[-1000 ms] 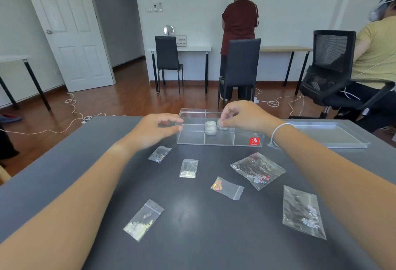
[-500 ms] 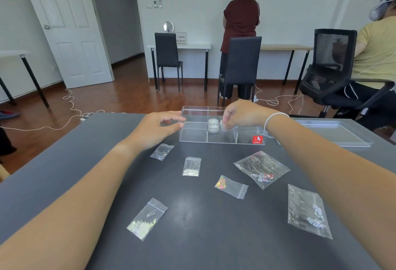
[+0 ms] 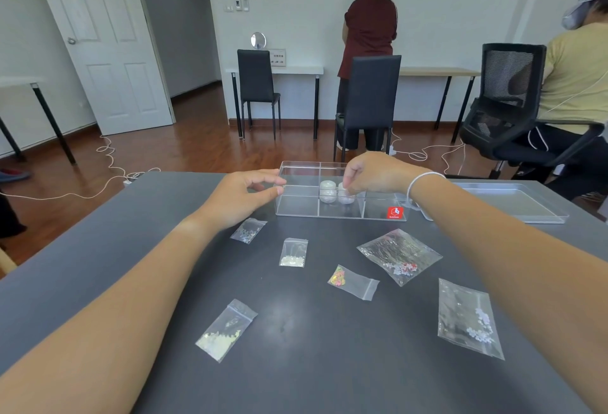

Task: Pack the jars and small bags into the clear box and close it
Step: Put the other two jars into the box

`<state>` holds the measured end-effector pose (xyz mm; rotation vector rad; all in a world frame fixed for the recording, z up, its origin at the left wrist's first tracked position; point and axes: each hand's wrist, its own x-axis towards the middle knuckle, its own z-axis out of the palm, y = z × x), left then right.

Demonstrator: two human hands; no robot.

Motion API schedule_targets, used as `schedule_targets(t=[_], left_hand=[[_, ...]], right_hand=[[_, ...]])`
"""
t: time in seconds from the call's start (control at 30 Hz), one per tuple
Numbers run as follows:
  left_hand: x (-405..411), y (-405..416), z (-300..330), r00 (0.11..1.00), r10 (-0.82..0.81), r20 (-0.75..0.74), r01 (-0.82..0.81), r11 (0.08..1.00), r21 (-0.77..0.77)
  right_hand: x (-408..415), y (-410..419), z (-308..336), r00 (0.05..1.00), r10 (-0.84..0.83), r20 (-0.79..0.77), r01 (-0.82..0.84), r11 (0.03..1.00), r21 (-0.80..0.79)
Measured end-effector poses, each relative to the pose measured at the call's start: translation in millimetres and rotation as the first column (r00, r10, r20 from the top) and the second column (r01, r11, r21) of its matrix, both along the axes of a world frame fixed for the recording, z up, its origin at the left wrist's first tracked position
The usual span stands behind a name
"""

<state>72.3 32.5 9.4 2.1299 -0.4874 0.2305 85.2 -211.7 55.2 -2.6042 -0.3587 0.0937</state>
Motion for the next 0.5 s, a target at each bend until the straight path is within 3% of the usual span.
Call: schedule_targets(t=[0.5], left_hand=[[-7,1,0,1.000,-0.003,0.006,0.003,1.000,-0.014]], right_hand=[[-57,6,-9,0.946,-0.004,0.324,-0.082,0.964,0.253]])
